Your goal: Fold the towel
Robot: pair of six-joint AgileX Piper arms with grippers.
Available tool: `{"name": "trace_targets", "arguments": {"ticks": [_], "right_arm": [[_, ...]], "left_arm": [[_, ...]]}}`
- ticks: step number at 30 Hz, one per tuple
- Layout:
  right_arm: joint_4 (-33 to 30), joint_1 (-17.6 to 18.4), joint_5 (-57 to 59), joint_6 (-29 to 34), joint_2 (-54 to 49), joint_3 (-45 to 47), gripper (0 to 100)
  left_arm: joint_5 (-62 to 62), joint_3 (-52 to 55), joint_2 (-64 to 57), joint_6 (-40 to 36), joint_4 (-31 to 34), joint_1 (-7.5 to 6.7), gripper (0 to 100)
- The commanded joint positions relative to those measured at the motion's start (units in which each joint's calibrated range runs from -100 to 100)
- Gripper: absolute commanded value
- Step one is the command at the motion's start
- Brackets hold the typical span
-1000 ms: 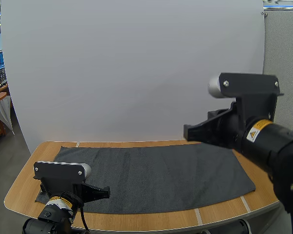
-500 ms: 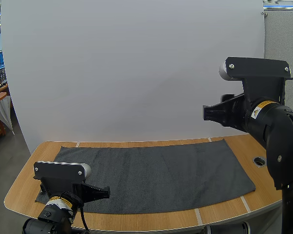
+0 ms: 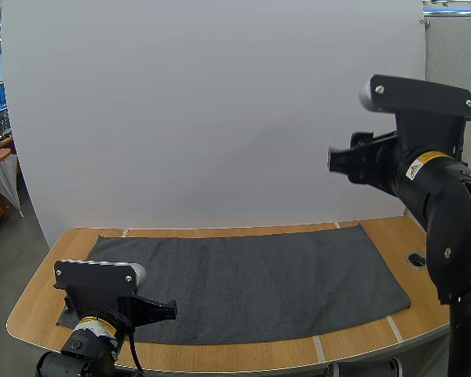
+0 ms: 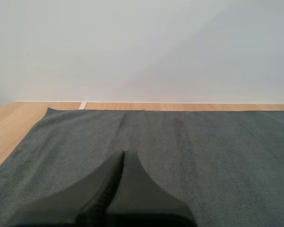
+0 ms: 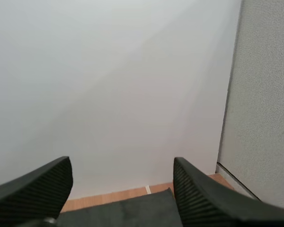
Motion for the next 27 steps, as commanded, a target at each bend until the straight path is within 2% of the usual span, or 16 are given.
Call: {"name": "trace_targets", "arguments": {"ticks": [1,4,9,17,22,25,27], "right_arm": [[0.41,-0.04,-2.79,3.10,1.65,-0.51,100],[0.79,0.26,-2.79,3.71,6.94,-0.97,100],[0.79,0.26,-2.79,3.71,21.80,-4.64,100],[-3.00,-0.41,-2.79,3.71,45.78,-15.94,100],[-3.85,-3.87,-3.80,3.36,56.96,-23.17,100],[-2.36,-6.71,-6.08,0.60,63.12,-26.50,100],[1.13,-8.27,-6.35,-3.60,66.47,-28.42,100]], "left_arm": [[-1.30,0.03,-0.18,-0.27,-0.86,-0.17,0],[-1.30,0.03,-0.18,-0.27,-0.86,-0.17,0],[-1.30,0.03,-0.18,-0.27,-0.86,-0.17,0],[-1.30,0.03,-0.18,-0.27,-0.86,-0.17,0],[-1.30,0.03,-0.18,-0.27,-0.86,-0.17,0],[-1.30,0.03,-0.18,-0.27,-0.86,-0.17,0],[-1.30,0.03,-0.18,-0.27,-0.86,-0.17,0]]}}
